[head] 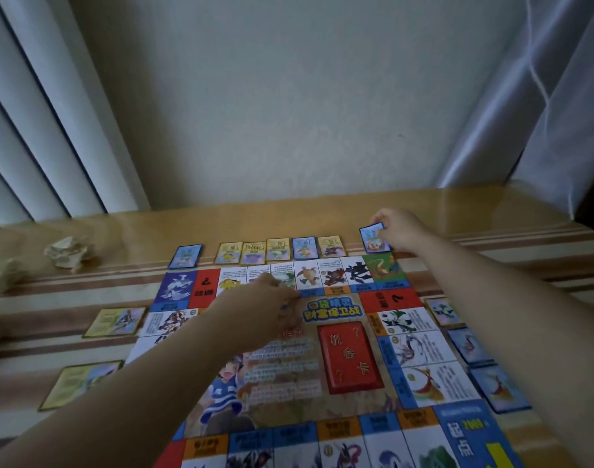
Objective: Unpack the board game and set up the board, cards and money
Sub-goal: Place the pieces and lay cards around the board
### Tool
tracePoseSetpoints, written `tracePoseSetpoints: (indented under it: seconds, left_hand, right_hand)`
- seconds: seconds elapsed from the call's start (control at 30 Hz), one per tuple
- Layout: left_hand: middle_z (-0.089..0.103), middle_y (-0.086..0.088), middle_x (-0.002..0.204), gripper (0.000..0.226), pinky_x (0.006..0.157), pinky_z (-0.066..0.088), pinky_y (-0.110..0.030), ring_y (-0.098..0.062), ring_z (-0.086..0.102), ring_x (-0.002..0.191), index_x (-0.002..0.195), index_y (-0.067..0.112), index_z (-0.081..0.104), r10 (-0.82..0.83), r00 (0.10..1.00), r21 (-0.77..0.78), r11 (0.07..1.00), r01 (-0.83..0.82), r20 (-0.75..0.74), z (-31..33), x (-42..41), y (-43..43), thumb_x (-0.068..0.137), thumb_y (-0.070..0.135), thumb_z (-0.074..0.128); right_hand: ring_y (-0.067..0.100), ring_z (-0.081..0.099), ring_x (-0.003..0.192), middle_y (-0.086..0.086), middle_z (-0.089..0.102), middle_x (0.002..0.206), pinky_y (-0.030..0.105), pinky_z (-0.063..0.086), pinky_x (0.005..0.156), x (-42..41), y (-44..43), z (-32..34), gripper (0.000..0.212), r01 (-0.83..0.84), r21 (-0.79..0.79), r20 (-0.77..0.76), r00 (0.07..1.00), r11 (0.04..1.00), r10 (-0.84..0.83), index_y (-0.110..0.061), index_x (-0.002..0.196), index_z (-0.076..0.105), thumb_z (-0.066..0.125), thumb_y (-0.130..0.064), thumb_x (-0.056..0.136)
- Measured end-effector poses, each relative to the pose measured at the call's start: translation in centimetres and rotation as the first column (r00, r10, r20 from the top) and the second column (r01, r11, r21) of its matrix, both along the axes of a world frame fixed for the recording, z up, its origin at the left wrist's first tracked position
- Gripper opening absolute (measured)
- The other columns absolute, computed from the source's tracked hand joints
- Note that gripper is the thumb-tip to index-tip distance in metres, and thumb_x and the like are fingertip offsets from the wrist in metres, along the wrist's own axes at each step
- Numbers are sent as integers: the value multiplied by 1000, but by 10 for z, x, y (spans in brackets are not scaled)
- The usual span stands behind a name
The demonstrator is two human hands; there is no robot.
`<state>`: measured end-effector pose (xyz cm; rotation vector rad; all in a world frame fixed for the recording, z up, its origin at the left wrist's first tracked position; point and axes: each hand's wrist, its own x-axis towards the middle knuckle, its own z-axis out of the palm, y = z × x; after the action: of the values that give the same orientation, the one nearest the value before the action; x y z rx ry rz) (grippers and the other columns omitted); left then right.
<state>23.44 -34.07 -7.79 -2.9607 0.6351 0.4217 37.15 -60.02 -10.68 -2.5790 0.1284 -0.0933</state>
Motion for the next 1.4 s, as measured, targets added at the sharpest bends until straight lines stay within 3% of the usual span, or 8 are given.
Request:
tracePoseSetpoints:
  seconds: [0.33,0.43,0.5,0.53,0.6,0.67,0.83,1.4]
  left_hand:
    - [32,0,145,50,92,50,-37,-18,52,114,144,36,33,35,999,-74,997,-33,29,-5,5,3,96,50,38]
    - [39,2,143,46,90,51,-32,-16,55,111,139,31,42,141,988,-309,944,-114,68,3,3,3,96,47,43]
    - [51,1,133,44,74,52,-25,-14,61,91,132,23,50,290,957,-693,685,-224,-23,16,-3,4,96,47,40]
    - [58,0,125,45,67,52,-25,-14,60,80,128,20,53,328,916,-847,396,-354,-229,23,-7,4,97,49,37]
    - [65,-7,113,53,56,52,-27,-17,60,68,119,15,58,72,733,-728,-212,-651,-676,36,-22,4,95,56,33]
    - [69,-15,109,64,51,54,-27,-21,63,60,114,10,60,-197,618,-498,-433,-751,-761,43,-40,5,91,63,32]
    - [70,-17,78,78,51,56,-28,-22,63,54,107,2,61,-317,592,-433,-448,-782,-741,54,-80,3,87,70,29]
    - [69,-18,110,27,76,59,-33,-25,70,93,119,3,52,-322,782,-721,-311,-619,-533,98,-141,37,101,15,36]
  right_hand:
    - [29,44,126,10,48,135,39,38,100,-14,2,0,29,23,-310,121,993,951,15,-21,118,60,63,-20,89]
    - [26,51,115,8,50,129,39,42,98,-27,8,12,30,37,-249,218,976,968,19,-18,120,58,61,-21,90]
    - [20,55,105,4,56,123,38,45,95,-41,17,26,26,-8,-139,274,961,990,47,-16,118,60,58,-20,92]
    - [16,56,100,1,58,117,34,45,92,-52,25,36,24,-63,-62,276,958,996,77,-15,117,61,57,-19,93]
    - [9,55,91,-7,60,102,26,45,85,-82,45,58,20,-202,119,233,957,972,171,-15,112,62,53,-19,95]
    - [5,56,78,-11,62,89,21,45,74,-118,66,80,16,-323,259,190,941,910,280,-19,103,63,49,-24,97]
    - [0,61,72,-9,70,85,18,43,67,-194,104,117,31,-453,344,18,879,823,476,-21,87,69,56,-49,87]
    - [7,61,85,-3,72,85,28,43,84,-254,131,180,19,-418,116,70,908,901,412,-16,79,74,66,-33,86]
